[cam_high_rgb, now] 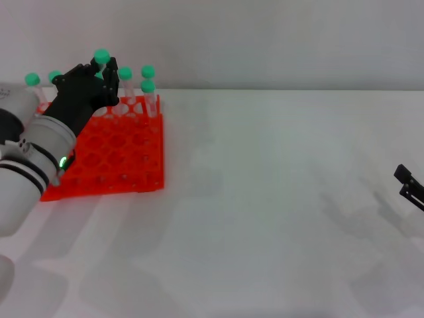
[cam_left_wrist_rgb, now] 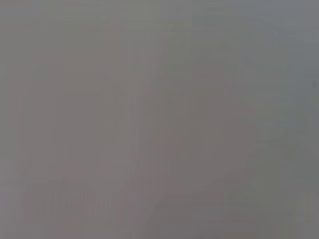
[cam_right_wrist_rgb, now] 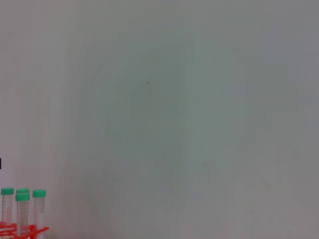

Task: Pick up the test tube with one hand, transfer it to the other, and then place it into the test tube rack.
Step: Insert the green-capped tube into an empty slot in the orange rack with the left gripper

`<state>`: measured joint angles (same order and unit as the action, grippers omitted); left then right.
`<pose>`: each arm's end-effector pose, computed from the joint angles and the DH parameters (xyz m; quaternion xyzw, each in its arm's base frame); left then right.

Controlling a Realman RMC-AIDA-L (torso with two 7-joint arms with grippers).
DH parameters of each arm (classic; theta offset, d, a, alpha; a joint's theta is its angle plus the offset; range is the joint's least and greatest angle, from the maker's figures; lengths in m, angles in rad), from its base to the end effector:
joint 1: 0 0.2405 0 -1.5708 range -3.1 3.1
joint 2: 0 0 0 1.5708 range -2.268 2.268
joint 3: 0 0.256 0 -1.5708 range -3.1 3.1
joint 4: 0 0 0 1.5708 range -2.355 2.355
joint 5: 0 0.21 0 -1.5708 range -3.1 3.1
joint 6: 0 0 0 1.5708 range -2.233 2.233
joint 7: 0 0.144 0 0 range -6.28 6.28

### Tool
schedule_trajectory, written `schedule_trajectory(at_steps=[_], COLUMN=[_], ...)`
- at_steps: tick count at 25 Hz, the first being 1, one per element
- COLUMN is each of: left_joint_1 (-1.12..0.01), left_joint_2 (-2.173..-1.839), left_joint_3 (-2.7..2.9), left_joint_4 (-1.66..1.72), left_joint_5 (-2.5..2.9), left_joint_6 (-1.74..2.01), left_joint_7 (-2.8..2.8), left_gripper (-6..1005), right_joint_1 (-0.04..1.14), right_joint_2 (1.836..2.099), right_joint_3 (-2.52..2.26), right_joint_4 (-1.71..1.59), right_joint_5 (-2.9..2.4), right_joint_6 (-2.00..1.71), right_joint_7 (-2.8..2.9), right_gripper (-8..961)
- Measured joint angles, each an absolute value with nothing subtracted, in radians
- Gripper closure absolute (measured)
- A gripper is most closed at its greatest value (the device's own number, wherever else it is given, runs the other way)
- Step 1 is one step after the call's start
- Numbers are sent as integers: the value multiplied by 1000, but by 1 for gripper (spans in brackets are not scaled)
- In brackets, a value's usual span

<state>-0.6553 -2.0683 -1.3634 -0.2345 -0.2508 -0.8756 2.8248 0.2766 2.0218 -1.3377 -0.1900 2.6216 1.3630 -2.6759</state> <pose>-0.2550 0.4184 -0.0180 -0.7426 -0.2299 -0.3209 0.5409 0.3446 0.2819 0.0094 -0.7729 0.1842 0.3398 0.5032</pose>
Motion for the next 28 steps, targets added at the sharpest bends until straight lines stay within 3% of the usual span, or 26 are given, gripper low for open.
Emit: schedule_trajectory(at_steps=[28], left_joint_1=[-747], left_joint_2=[-2051], left_joint_3=[-1373], left_joint_4=[-197], left_joint_5=[-188], left_joint_6=[-772], left_joint_7=[2826], left_gripper=[769], right_joint_1=[281], right_joint_2=[2022], right_joint_3=[-1313], right_joint_4=[-181], right_joint_5=[2621], right_joint_6=[1363], right_joint_7=[-2702], right_gripper=[84])
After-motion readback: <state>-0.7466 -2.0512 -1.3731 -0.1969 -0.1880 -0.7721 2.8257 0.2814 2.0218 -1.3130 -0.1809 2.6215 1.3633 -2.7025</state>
